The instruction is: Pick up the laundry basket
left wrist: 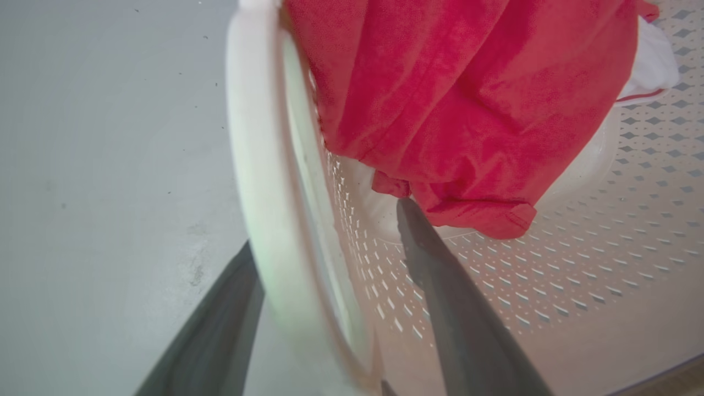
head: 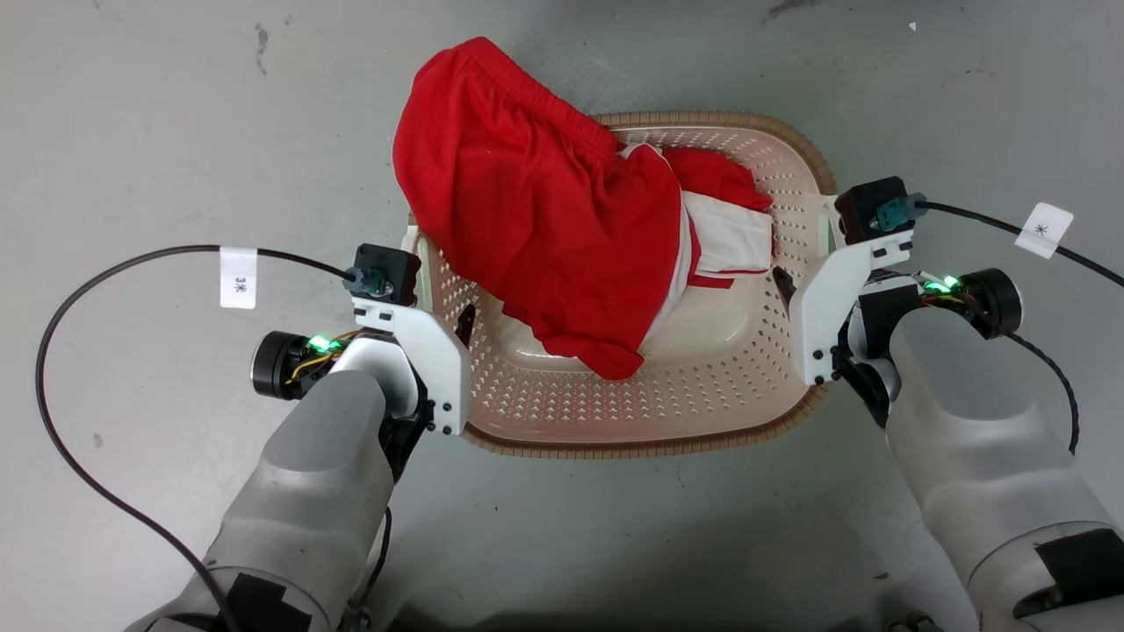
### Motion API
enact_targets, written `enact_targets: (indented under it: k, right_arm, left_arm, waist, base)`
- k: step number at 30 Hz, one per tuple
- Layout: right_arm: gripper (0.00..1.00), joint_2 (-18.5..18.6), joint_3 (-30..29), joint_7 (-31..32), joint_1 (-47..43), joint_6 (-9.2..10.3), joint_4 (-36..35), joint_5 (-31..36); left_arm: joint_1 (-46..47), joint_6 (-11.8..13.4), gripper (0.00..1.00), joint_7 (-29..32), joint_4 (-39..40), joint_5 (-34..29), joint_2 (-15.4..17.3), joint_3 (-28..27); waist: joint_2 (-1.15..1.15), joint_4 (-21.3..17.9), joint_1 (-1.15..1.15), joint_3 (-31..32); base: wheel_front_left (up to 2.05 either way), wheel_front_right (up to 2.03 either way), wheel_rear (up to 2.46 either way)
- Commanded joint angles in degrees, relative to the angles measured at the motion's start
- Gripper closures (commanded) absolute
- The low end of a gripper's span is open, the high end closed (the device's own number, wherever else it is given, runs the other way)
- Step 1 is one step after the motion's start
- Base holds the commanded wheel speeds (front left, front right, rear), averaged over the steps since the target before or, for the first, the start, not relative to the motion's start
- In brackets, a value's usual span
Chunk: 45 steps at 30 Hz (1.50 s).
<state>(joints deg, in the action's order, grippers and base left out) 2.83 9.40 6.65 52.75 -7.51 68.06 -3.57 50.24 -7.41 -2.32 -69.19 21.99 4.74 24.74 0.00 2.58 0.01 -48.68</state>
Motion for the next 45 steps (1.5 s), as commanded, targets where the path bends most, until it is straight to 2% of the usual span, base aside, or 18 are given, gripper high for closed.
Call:
enact_targets:
  k: [1, 5, 6, 7, 8, 20, 25, 32, 41, 45]
  right_arm:
    - [0.00, 0.09, 0.21, -0.09, 1.15, 0.04, 0.79, 0.08]
    - [0.00, 0.09, -0.43, 0.23, 2.37, 0.04, 2.07, -0.52]
    - [0.00, 0.09, -0.81, 0.53, 2.51, 0.04, 2.47, -0.87]
    - [0.60, 0.09, -1.20, 0.91, 2.58, 0.04, 2.88, -1.18]
    - [1.00, 0.09, -0.97, 0.71, 2.81, 0.04, 3.01, -0.96]
    - [1.00, 0.00, -0.07, 2.15, 1.40, -0.05, 4.67, -2.37]
    - [1.00, 0.02, 0.66, 5.53, 0.45, -0.05, 5.25, -3.20]
    - [1.00, 0.37, 3.15, 13.03, -1.87, 0.03, 5.52, -7.04]
    - [1.00, 0.44, 11.79, 25.34, -5.11, 0.01, 2.86, -14.82]
    - [1.00, 0.45, 14.68, 28.68, -5.41, 0.01, 1.92, -16.77]
  left_arm:
    - [0.87, -0.08, 0.00, 0.31, -0.22, 0.86, 0.15, 0.70]
    - [1.00, -0.08, 0.00, 0.95, -0.04, 2.64, 0.16, 2.85]
    - [0.90, -0.08, 0.70, 1.23, 0.28, 3.15, 0.04, 3.63]
    - [0.84, -0.08, 1.00, 1.44, 0.72, 3.72, -0.03, 4.30]
    - [0.59, -0.08, 1.00, 1.70, 1.10, 4.54, -0.11, 4.98]
    - [-0.16, -0.15, 1.00, 1.19, 4.58, 11.02, 2.51, 12.48]
    - [-0.19, -0.14, 1.00, 2.72, 5.94, 13.26, 4.52, 17.21]
    - [-2.77, -0.09, 1.00, 11.18, 8.02, 19.09, 8.61, 24.91]
    - [-5.17, -0.09, 1.00, 21.66, 15.35, 29.95, 14.75, 33.27]
    - [-6.37, -0.10, 1.00, 25.89, 18.36, 33.48, 17.11, 37.44]
  waist:
    - [0.00, 0.00, -0.01, -0.33]
    - [0.00, 0.11, -0.01, -0.84]
    - [0.00, 0.17, -0.01, -0.92]
    - [0.00, 0.24, -0.01, -1.00]
    - [0.00, 0.32, -0.01, -1.07]
    - [0.00, -0.07, -0.01, 1.73]
    - [0.00, -0.68, -0.01, 5.87]
    - [0.00, -2.09, -0.01, 14.72]
    - [0.00, -3.83, -0.01, 26.01]
    - [0.00, -4.14, -0.01, 30.63]
  base:
    - [0.00, 0.00, 0.00]
    - [0.00, 0.00, 0.00]
    - [0.00, 0.00, 0.00]
    - [0.00, 0.00, 0.00]
    - [0.00, 0.00, 0.00]
    - [0.00, 0.00, 0.00]
    - [0.00, 0.00, 0.00]
    - [0.00, 0.00, 0.00]
    - [0.00, 0.00, 0.00]
    - [0.00, 0.00, 0.00]
